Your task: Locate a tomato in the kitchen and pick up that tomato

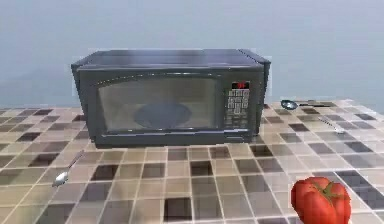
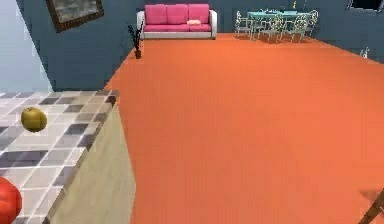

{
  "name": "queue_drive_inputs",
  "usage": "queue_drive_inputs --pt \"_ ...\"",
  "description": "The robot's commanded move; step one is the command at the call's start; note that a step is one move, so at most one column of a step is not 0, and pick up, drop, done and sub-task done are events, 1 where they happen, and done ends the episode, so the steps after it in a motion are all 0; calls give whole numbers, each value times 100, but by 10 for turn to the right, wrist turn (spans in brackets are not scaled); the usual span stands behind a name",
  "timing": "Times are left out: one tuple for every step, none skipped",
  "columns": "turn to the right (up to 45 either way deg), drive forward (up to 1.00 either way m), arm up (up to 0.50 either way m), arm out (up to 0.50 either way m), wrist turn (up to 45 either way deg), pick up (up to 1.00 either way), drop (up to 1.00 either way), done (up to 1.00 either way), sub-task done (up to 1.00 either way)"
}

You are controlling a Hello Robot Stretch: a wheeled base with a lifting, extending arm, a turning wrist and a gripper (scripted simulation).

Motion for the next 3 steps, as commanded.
queue_drive_inputs --pt "-450 0 0 0 0 0 0 0 0" --pt "0 0 50 0 0 0 0 0 0" --pt "0 0 38 0 0 0 0 0 0"
